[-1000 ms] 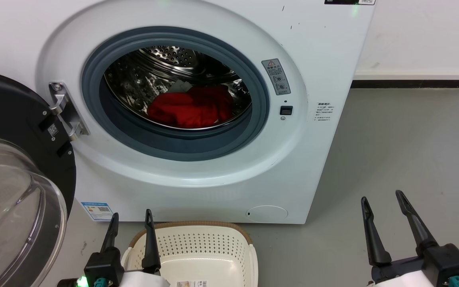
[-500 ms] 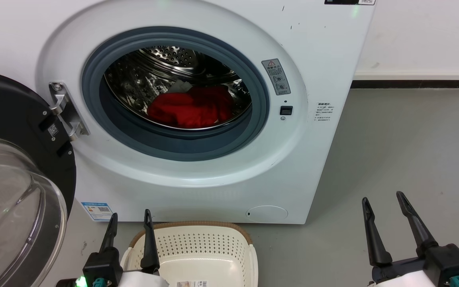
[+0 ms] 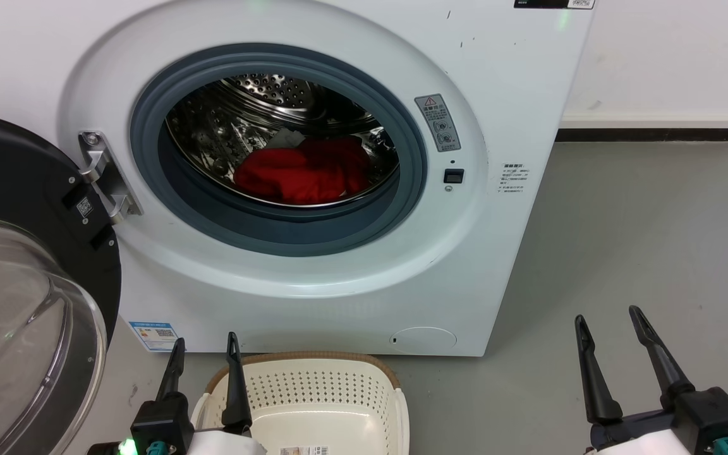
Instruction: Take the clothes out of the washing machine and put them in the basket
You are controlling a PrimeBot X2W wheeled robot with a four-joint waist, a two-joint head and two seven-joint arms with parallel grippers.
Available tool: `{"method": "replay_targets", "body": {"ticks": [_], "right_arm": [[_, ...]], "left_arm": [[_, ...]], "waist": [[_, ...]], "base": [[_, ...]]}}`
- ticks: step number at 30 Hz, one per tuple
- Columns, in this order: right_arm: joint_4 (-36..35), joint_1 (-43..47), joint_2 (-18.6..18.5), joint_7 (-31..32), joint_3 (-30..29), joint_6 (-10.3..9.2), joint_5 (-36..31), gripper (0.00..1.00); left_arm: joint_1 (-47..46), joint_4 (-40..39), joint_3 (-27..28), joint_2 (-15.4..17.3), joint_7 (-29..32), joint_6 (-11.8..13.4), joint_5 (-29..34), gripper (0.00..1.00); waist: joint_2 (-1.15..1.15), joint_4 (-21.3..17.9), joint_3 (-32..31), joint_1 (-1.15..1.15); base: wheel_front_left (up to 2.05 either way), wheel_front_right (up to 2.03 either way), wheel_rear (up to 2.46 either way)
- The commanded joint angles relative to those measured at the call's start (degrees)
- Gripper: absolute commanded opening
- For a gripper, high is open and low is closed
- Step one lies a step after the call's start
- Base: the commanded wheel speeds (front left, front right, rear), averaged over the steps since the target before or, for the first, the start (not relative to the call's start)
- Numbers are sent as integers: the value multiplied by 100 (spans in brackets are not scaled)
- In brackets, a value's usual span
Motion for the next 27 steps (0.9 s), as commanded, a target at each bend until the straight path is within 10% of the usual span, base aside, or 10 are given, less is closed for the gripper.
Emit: {"method": "replay_targets", "body": {"ticks": [1, 17, 27], "right_arm": [[16, 50, 9, -22, -11, -2, -22, 100], [35, 6, 10, -22, -10, -2, 12, 100], [-29, -120, 10, -21, 21, -2, -60, 100]], "left_arm": [[48, -20, -3, 11, -31, 22, 22, 100], [-67, 58, 29, 11, -30, 14, 88, 100], [-1034, 645, 349, 36, -29, -454, 232, 100]], "waist": [[0, 3, -5, 0], [0, -29, 33, 0], [0, -63, 358, 0]], "base": [[0, 0, 0], [0, 0, 0], [0, 0, 0]]}}
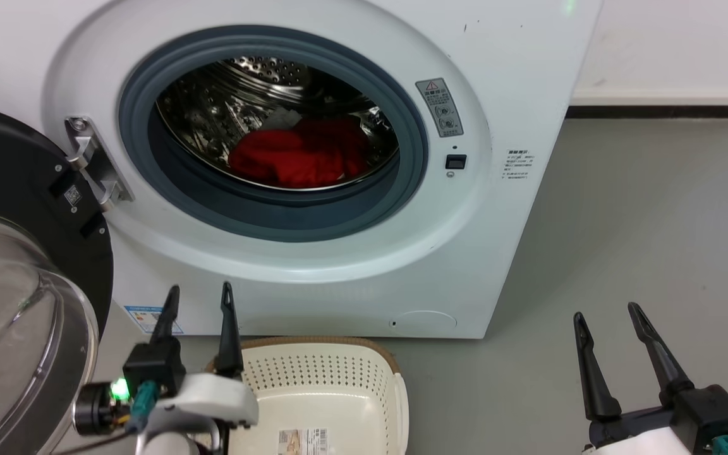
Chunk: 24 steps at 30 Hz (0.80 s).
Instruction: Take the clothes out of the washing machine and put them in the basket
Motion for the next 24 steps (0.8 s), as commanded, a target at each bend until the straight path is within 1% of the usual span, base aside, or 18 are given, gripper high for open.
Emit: {"method": "replay_targets", "body": {"ticks": [1, 2, 5, 10, 13, 24], "right_arm": [[-43, -134, 12, -20, 35, -2, -59, 100], [-43, -134, 12, -20, 35, -2, -59, 100], [-71, -227, 12, -20, 24, -2, -71, 100], [-143, -518, 12, -18, 39, -2, -69, 100], [-179, -736, 12, -18, 37, -3, -18, 100], [-309, -1478, 12, -18, 63, -3, 197, 100]], "left_arm": [[-349, 170, 111, 59, -29, -115, 77, 100], [-349, 170, 111, 59, -29, -115, 77, 100], [-813, 462, 241, 113, -29, -251, 125, 100], [-1805, 1037, 382, 263, -29, -454, 191, 100], [-2434, 1367, 435, 385, -24, -532, 246, 100], [-4448, 2694, 340, 843, -24, -710, 483, 100]], "waist": [[0, -74, 202, -1], [0, -74, 202, -1], [0, -154, 436, -1], [0, -320, 975, -1], [0, -445, 1341, -1], [0, -913, 2520, -1]], "base": [[0, 0, 0], [0, 0, 0], [0, 0, 0], [0, 0, 0], [0, 0, 0], [0, 0, 0]]}}
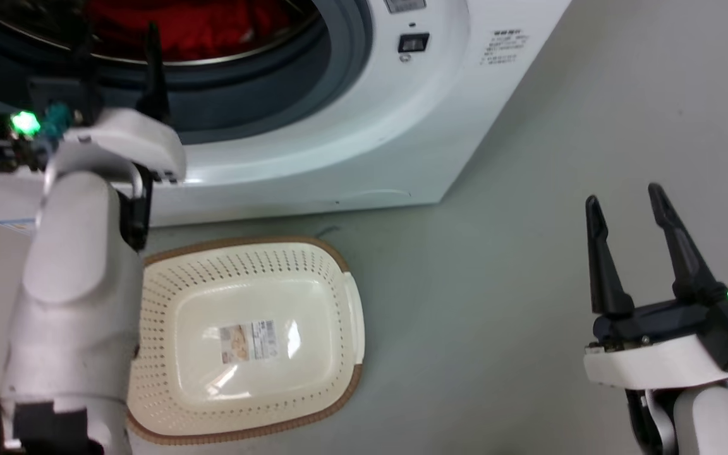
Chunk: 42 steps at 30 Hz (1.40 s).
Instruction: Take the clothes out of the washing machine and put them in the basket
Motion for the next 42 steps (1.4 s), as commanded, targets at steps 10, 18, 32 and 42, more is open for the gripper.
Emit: {"method": "replay_targets", "body": {"ticks": [10, 18, 32, 42], "right_arm": [[-225, -570, 14, -16, 39, -4, 261, 100], [-343, -710, 14, -15, 22, -4, 498, 100], [-443, -836, 14, -15, 73, -4, 690, 100], [-470, -885, 14, -15, 105, -4, 780, 100]], "left_arm": [[-2065, 1699, -138, 590, 340, -56, 206, 100], [-3413, 2649, -508, 1076, 1315, -281, 463, 100], [-4594, 3506, -1097, 1276, 3542, -483, 283, 100], [-4713, 3586, -1523, 1385, 4156, -483, -141, 100]], "waist": [[0, -605, 1210, -1], [0, -831, 1685, -1], [0, -977, 2069, -1], [0, -1042, 2215, -1]], "base": [[0, 0, 0], [0, 0, 0], [0, 0, 0], [0, 0, 0]]}}
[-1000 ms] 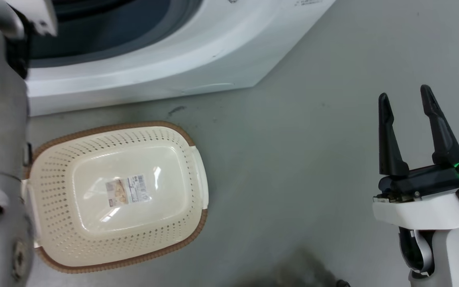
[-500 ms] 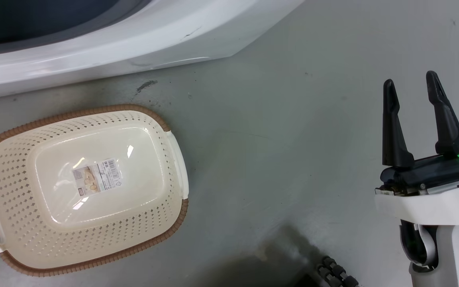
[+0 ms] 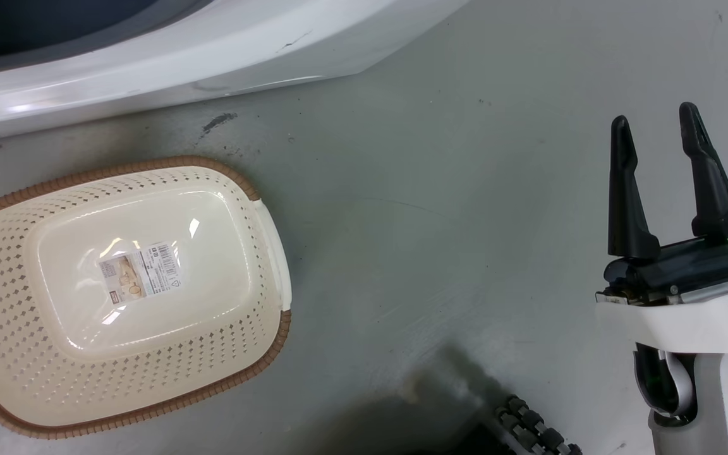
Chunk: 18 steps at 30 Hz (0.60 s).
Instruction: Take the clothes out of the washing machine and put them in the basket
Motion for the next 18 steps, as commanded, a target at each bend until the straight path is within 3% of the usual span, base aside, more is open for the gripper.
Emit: {"method": "replay_targets", "body": {"ticks": [1, 4, 6, 18], "right_arm": [[-35, -61, 14, -14, 15, -4, 46, 100], [-44, -86, 14, -14, 27, -4, 52, 100], [-45, -95, 14, -14, 26, -4, 62, 100], [16, -46, 13, -14, 26, -4, 36, 100]], "left_arm": [[15, 47, -76, 50, 37, 2, -74, 100], [50, 58, -184, 76, 69, 1, -190, 100], [69, 45, -284, 118, 38, 0, -248, 0], [258, -242, -721, 254, -593, 1, -653, 0]], "waist": [[0, -10, 19, 0], [0, -14, 44, 0], [0, -17, 47, 0], [0, 39, -154, 0]], "base": [[0, 0, 0], [0, 0, 0], [0, 0, 0], [0, 0, 0]]}}
